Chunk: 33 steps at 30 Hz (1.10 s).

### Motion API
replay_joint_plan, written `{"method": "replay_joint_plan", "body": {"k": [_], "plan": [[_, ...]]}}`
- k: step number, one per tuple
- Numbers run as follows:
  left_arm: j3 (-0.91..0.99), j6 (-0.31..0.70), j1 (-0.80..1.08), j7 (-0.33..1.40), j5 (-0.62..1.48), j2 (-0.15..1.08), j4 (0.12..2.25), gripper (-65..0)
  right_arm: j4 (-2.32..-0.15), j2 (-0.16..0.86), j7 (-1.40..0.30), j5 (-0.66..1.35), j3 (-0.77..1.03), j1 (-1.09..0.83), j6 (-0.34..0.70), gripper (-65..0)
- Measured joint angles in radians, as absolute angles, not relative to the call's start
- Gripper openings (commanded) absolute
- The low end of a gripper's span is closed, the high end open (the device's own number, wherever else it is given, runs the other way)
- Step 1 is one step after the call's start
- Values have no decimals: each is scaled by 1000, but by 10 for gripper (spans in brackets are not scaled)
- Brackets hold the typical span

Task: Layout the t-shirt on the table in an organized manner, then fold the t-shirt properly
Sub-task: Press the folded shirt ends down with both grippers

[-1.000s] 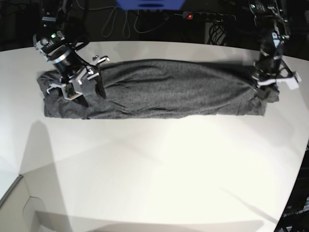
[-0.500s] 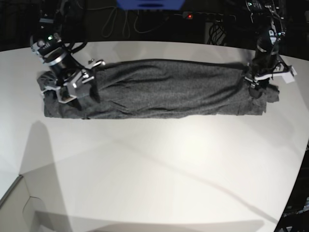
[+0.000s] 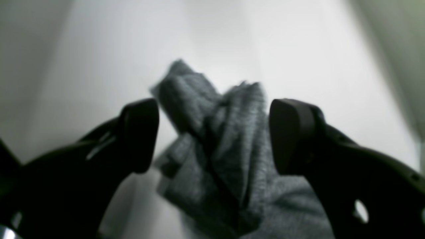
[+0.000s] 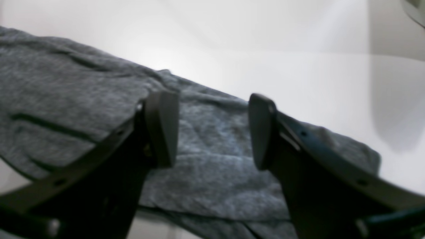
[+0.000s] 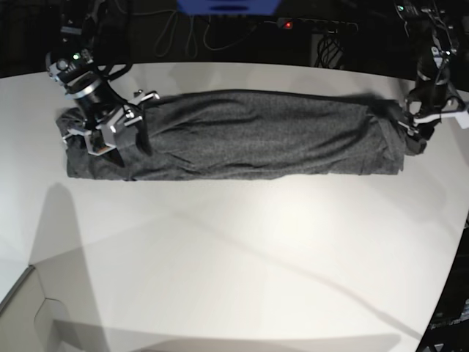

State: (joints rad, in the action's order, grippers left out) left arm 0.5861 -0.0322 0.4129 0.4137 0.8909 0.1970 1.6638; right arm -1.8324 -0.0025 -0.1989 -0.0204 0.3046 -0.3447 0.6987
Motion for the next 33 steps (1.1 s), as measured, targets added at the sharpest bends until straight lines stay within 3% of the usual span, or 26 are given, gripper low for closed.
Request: {"method": "replay_joint_plan", "body": {"k": [10, 18, 25, 33], "plan": [[535, -29, 319, 409, 670, 208, 1601, -145, -1832, -2, -198, -20, 301, -346, 699, -310], [462, -28, 270, 417, 658, 202, 1503, -144, -1832, -2, -199, -20, 306, -346, 699, -310], [442, -28, 234, 376, 651, 208, 1417, -90, -1832, -3, -199, -20, 306, -347, 699, -310], [345, -22, 236, 295, 630, 183, 1399, -82, -1832, -3, -199, -20, 306, -346, 699, -310]]}}
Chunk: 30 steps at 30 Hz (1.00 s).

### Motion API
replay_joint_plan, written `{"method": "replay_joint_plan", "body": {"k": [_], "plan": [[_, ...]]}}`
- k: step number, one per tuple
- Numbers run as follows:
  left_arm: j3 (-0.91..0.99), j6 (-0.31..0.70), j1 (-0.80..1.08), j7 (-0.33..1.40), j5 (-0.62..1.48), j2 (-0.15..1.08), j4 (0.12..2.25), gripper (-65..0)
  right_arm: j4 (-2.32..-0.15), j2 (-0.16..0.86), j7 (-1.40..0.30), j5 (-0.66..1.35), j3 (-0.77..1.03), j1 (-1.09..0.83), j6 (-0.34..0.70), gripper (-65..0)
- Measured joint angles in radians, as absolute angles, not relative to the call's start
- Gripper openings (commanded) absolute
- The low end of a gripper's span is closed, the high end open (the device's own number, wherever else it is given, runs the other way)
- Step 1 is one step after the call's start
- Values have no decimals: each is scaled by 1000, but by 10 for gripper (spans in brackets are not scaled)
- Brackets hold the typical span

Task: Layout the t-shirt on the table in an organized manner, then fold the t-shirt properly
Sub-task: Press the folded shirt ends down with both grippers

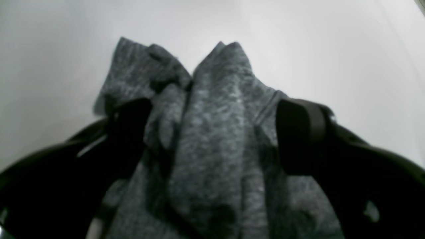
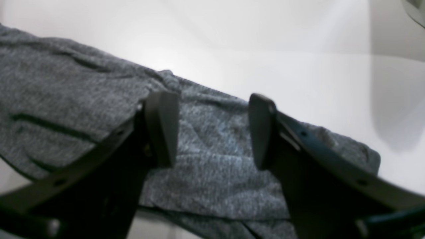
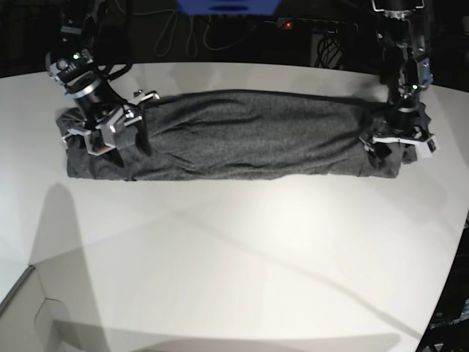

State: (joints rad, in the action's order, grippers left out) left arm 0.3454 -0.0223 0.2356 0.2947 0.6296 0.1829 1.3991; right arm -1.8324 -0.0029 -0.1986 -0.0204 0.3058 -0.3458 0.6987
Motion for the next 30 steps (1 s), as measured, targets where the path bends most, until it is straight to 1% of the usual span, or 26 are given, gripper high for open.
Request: {"method": "replay_joint_plan", "body": {"k": [6, 10, 11, 16, 23, 24, 26, 28, 30], "plan": [[332, 1, 292, 290, 647, 164, 1448, -81, -1832, -2, -199, -21, 306, -347, 699, -310], [331, 7, 293, 285, 645, 163, 1435, -81, -1832, -2, -199, -20, 306, -347, 699, -310], [331, 23, 289, 277, 646, 164, 1424, -81, -1832, -2, -199, -21, 306, -347, 699, -310], [337, 178, 284, 251, 652, 143, 1384, -83, -1832, -3, -199, -21, 306, -347, 699, -310], [337, 209, 276, 208, 667, 118, 1349, -90, -1832, -2, -199, -21, 306, -347, 698, -310], [337, 212, 276, 205, 671, 116, 1345, -102, -1832, -3, -199, -20, 306, -347, 699, -310], [337, 212, 275, 206, 674, 118, 1343, -161, -1832, -2, -199, -20, 306, -347, 699, -310], [337, 223, 273, 225, 678, 119, 1337, -271, -1832, -2, -199, -20, 306, -347, 699, -310], [337, 274, 274, 257, 691, 116, 1328, -386, -1832, -2, -199, -21, 306, -347, 699, -310]]}}
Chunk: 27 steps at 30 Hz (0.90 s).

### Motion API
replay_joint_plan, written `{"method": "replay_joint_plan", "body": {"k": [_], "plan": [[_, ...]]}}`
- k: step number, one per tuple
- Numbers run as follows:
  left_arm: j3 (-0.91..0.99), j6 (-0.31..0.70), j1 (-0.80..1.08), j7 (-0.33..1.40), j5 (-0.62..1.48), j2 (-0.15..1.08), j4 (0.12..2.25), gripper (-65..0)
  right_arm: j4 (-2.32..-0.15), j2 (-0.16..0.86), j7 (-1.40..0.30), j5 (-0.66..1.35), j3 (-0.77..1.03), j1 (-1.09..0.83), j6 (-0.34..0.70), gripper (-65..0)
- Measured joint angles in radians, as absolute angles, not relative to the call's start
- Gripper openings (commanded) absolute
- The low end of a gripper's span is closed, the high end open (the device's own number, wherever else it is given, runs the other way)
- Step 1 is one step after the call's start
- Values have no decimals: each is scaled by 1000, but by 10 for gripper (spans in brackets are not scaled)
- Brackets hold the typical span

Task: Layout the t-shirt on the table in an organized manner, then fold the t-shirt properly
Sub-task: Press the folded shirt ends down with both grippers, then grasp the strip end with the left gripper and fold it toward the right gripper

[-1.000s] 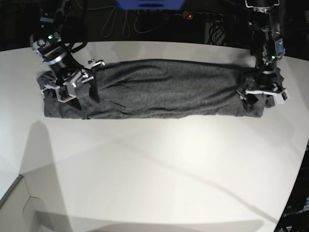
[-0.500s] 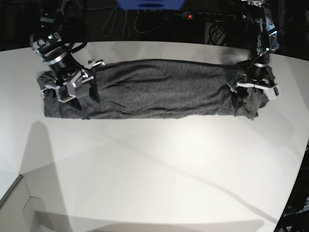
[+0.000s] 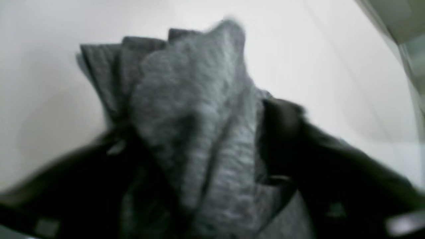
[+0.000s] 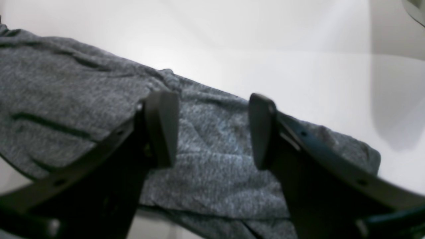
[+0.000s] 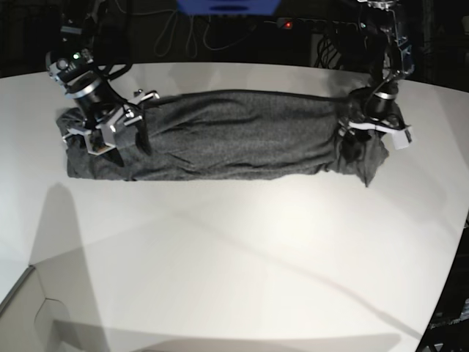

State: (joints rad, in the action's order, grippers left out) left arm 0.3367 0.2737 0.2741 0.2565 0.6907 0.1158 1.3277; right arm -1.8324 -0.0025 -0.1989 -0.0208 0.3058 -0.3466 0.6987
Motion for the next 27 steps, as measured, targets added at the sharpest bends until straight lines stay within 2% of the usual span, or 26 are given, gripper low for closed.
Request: {"method": "replay_joint_plan", "body": {"k": [5, 6, 13, 21, 27], "plan": [[337, 333, 282, 290, 704, 107, 1319, -636, -1832, -2, -199, -21, 306, -347, 699, -310], [337, 334, 281, 291, 705, 107, 1319, -650, -1832, -2, -199, -21, 306, -347, 699, -310], [442, 336, 231, 382, 689, 101, 1316, -649, -1832, -2, -197, -19, 306, -347, 699, -310], [482, 280, 173, 419, 655, 226, 1304, -649, -1832, -2, -197, -20, 308, -350, 699, -310], [542, 273, 152, 430, 642, 250, 1396, -649, -1827, -2, -199, -21, 308, -353, 699, -310]]}}
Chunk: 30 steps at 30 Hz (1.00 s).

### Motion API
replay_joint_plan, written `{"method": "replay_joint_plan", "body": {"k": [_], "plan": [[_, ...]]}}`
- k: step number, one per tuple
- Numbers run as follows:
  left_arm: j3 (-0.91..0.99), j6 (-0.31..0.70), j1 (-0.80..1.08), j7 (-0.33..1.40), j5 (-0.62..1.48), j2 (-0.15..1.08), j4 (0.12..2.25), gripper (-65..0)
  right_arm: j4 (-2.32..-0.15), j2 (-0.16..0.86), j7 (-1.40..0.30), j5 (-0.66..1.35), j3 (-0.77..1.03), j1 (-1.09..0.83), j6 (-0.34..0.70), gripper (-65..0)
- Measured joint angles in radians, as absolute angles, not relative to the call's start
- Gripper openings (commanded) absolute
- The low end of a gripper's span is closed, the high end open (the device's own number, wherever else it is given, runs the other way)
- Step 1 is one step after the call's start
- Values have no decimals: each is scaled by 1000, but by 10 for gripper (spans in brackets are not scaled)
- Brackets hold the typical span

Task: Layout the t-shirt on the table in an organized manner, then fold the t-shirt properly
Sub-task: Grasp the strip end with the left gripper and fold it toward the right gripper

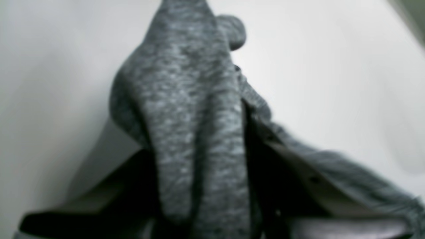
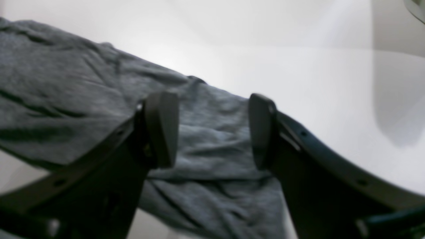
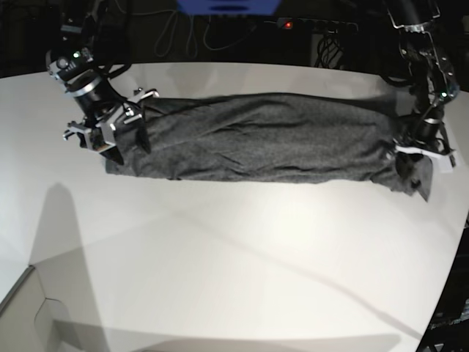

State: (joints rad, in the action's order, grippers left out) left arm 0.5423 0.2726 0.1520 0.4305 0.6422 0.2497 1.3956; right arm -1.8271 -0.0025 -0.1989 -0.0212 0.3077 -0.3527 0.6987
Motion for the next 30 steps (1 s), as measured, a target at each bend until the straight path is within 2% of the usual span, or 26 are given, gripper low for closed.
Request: {"method": "replay_joint_plan", "body": {"k": [6, 9, 13, 19, 30], "plan": [[516, 276, 170, 438, 622, 248, 1627, -649, -1827, -2, -199, -21, 308, -352, 698, -310], [435, 275, 199, 474, 512, 242, 1709, -649, -1827, -3, -199, -22, 308, -350, 698, -310], [327, 289, 253, 476, 302, 163, 1794, -649, -1827, -5, -197, -21, 340, -345, 698, -310], [174, 296, 271, 473, 20, 68, 1828, -649, -1826, -3, -197, -20, 343, -344, 699, -310], [42, 287, 262, 474, -240, -67, 1821, -649, -1827, -3, -198, -21, 343, -344, 699, -310]]}}
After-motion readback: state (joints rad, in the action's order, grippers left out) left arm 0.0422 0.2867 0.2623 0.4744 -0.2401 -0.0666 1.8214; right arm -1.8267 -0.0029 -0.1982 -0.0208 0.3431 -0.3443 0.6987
